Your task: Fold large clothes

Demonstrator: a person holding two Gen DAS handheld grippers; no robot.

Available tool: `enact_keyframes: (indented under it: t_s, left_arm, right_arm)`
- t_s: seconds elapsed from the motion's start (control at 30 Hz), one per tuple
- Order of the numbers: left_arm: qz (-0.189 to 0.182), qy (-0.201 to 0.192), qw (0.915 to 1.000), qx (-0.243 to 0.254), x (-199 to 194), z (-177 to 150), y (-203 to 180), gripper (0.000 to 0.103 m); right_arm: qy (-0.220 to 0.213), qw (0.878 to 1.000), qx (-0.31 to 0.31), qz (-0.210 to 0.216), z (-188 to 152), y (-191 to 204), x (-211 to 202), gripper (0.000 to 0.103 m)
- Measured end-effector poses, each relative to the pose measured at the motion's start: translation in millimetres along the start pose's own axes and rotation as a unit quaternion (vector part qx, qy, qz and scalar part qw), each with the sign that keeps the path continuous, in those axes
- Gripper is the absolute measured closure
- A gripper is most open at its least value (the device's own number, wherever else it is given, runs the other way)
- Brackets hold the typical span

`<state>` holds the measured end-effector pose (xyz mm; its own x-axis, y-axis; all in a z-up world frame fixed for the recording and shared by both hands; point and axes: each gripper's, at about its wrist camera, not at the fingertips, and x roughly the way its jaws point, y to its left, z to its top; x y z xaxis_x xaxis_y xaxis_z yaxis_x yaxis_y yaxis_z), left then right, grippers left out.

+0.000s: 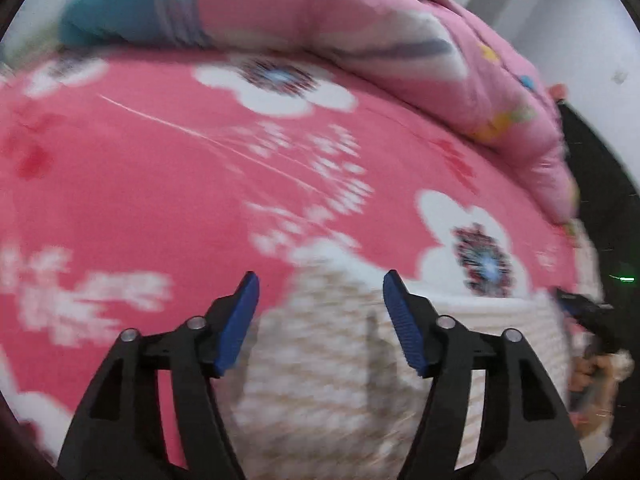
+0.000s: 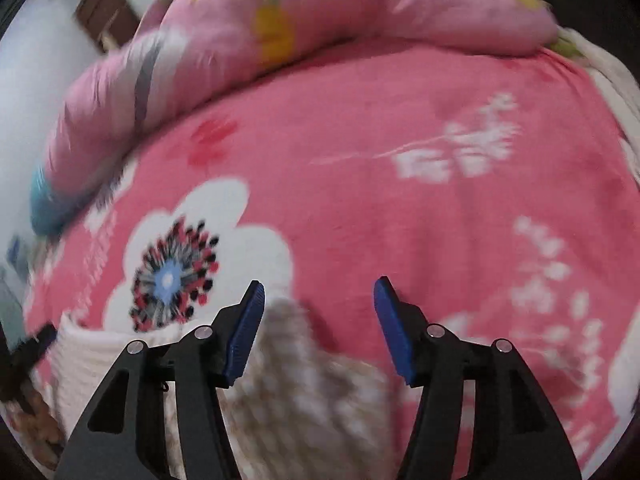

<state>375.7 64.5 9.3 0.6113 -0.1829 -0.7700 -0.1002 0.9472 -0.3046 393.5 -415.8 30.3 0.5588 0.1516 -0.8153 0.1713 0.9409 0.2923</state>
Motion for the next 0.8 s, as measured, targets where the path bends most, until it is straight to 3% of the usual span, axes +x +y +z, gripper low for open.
enact_keyframes:
  t_s: [0.1, 0.13, 0.23, 0.3, 0.37, 0.4, 0.47, 0.57, 0.7, 0.8]
  left_arm:
    - [-0.015, -0.011, 0.9991, 0.037, -37, -17, -17, 0.038]
    - [-0.031, -0.007, 0.9980, 0.054, -47, -28, -28, 0.031]
    - [-0.067, 0.008, 0.9891, 0.131, -69, -73, -65, 0.025]
    - [-0.053, 0.015, 0.9832, 0.174, -69, -105, -84, 0.022]
    - [0.010, 0.036, 0.9793, 0.199, -47, -134, -93, 0.020]
    - [0.024, 0.050, 0.9787, 0.198, -35, -143, -90, 0.017]
    - [0.028, 0.031, 0.9788, 0.201, -26, -152, -83, 0.015]
    - [0.036, 0.022, 0.9828, 0.180, -48, -150, -80, 0.015]
    - [0.019, -0.009, 0.9852, 0.170, -90, -169, -73, 0.015]
    - [0.046, 0.018, 0.9848, 0.166, -70, -192, -69, 0.013]
  right_arm:
    - [-0.027, 0.996, -0.074, 0.035, -30, 33, -49, 0.045]
    - [-0.027, 0.993, -0.107, 0.052, -48, 49, -63, 0.038]
    - [-0.011, 0.977, -0.197, 0.085, -99, 95, -80, 0.031]
    - [-0.002, 0.967, -0.243, 0.074, -132, 116, -75, 0.031]
    - [0.026, 0.964, -0.263, 0.040, -158, 124, -47, 0.031]
    - [0.034, 0.963, -0.265, 0.028, -165, 124, -33, 0.027]
    - [0.036, 0.965, -0.257, 0.028, -170, 121, -21, 0.025]
    - [0.027, 0.970, -0.242, 0.015, -170, 125, -55, 0.026]
    - [-0.004, 0.964, -0.262, 0.043, -203, 130, -99, 0.025]
    - [0.012, 0.958, -0.285, 0.014, -236, 134, -75, 0.022]
